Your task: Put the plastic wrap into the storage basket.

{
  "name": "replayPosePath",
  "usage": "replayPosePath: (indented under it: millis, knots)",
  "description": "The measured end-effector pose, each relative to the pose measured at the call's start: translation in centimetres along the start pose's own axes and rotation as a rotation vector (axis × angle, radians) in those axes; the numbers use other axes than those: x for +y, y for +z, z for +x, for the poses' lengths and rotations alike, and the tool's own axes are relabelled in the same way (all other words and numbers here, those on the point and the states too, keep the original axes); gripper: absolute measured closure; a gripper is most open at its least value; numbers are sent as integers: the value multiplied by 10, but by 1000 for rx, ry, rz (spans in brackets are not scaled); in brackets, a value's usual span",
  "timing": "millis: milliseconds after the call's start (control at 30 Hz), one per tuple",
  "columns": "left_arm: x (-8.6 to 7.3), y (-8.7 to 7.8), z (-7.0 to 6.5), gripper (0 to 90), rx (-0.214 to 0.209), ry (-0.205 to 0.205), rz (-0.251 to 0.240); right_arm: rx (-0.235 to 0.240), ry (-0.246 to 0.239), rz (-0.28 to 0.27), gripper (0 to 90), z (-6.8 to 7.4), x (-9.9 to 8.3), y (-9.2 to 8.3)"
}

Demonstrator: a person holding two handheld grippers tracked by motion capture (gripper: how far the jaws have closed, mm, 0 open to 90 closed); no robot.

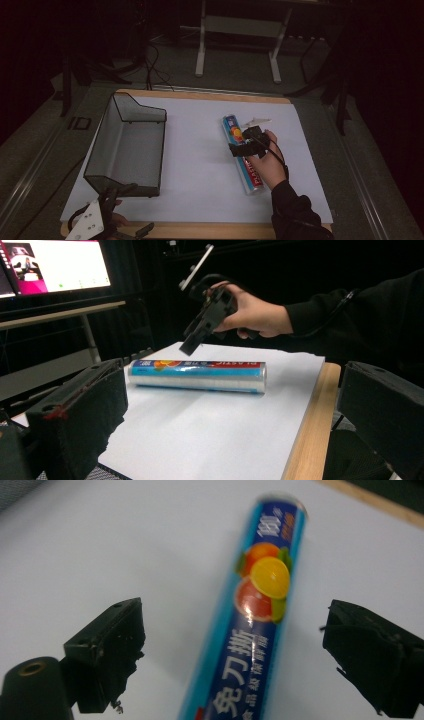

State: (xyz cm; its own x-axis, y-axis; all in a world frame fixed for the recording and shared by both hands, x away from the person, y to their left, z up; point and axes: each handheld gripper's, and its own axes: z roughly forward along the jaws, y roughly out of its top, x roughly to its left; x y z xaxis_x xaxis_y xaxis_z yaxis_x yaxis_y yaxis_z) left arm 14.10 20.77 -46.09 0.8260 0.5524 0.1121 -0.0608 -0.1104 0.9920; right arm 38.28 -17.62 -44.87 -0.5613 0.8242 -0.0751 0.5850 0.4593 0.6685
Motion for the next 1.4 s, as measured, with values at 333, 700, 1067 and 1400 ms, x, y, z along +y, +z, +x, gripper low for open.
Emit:
replayPosePath:
  millis: [333, 700, 1067, 1400]
  knots:
    - [0, 0, 0, 6, -6, -2, -3, -29, 95, 206, 131, -8, 11, 32]
    - [0, -1, 0, 5, -11, -3, -5, -8, 203, 370, 117, -15, 13, 58]
    - [0, -1, 0, 6, -17, -1, -4, 6, 222, 503, 163, -15, 11, 70]
    - [0, 0, 0, 5, -17, 2, 1, -6, 239, 580, 278, -14, 9, 80]
